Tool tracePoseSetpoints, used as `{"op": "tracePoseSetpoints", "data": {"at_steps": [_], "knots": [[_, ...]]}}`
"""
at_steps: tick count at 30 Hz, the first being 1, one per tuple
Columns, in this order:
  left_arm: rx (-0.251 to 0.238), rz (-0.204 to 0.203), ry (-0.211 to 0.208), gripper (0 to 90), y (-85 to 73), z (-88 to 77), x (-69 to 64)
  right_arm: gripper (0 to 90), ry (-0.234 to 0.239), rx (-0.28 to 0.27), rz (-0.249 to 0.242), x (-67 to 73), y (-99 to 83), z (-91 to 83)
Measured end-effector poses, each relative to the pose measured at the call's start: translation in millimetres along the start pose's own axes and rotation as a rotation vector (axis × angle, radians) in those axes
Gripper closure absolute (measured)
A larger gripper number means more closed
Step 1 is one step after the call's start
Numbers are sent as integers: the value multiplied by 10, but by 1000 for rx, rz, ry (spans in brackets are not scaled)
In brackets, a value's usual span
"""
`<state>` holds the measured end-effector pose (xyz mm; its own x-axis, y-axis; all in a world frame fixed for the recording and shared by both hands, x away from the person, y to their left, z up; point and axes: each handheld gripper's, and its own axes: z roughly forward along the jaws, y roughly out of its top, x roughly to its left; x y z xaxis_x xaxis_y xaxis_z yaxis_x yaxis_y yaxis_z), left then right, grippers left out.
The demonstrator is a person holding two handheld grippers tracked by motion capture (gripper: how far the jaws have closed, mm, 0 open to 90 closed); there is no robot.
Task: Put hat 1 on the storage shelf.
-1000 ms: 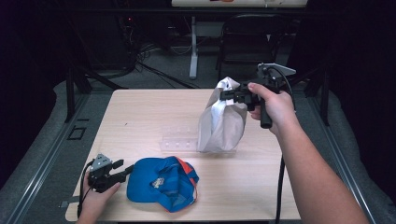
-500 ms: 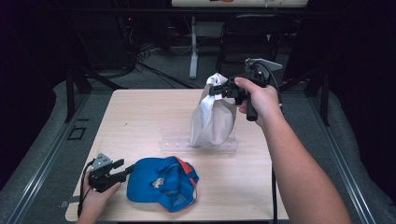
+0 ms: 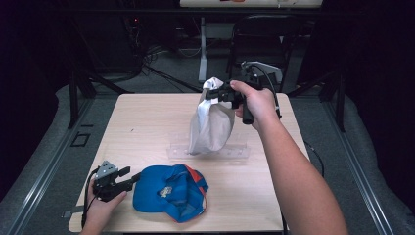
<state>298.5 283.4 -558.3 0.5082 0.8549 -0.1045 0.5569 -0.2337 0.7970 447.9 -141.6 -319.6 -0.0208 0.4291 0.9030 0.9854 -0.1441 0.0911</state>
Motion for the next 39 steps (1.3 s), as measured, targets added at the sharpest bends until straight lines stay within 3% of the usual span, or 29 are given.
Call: {"op": "tracePoseSetpoints", "data": {"at_steps": [20, 22, 28, 30, 31, 32, 33, 34, 35, 36, 37, 38, 39], "knots": [[0, 3, -5, 472, 12, -6, -19, 813, -28, -3, 7, 7, 150, 274], [-18, 12, -4, 472, 21, -1, -42, 813, -28, -4, 6, 3, 151, 291], [-33, 41, -18, 471, 153, -16, -183, 813, -23, -7, -1, 11, 132, 272], [-58, 59, -37, 471, 240, -25, -263, 813, -27, -15, -2, 13, 127, 244], [-71, 82, -54, 471, 339, -30, -362, 813, -27, -18, -3, 12, 128, 235], [-71, 82, -54, 471, 339, -30, -362, 813, -27, -18, -3, 12, 128, 235], [-89, 114, -65, 469, 454, 9, -471, 813, -27, -20, -5, 5, 127, 226], [-89, 114, -65, 468, 454, 9, -471, 813, -30, -18, -3, 4, 128, 220], [-100, 141, -85, 464, 574, 59, -583, 813, -33, -18, -3, 2, 127, 218], [-100, 141, -85, 458, 574, 59, -583, 813, -33, -18, -3, 2, 127, 218], [-104, 166, -99, 454, 679, 132, -701, 813, -35, -17, -4, -2, 127, 220], [-104, 166, -99, 451, 679, 132, -701, 813, -35, -18, -4, -1, 128, 219], [-106, 194, -108, 450, 764, 206, -812, 812, -34, -17, -5, -3, 128, 221]]}}
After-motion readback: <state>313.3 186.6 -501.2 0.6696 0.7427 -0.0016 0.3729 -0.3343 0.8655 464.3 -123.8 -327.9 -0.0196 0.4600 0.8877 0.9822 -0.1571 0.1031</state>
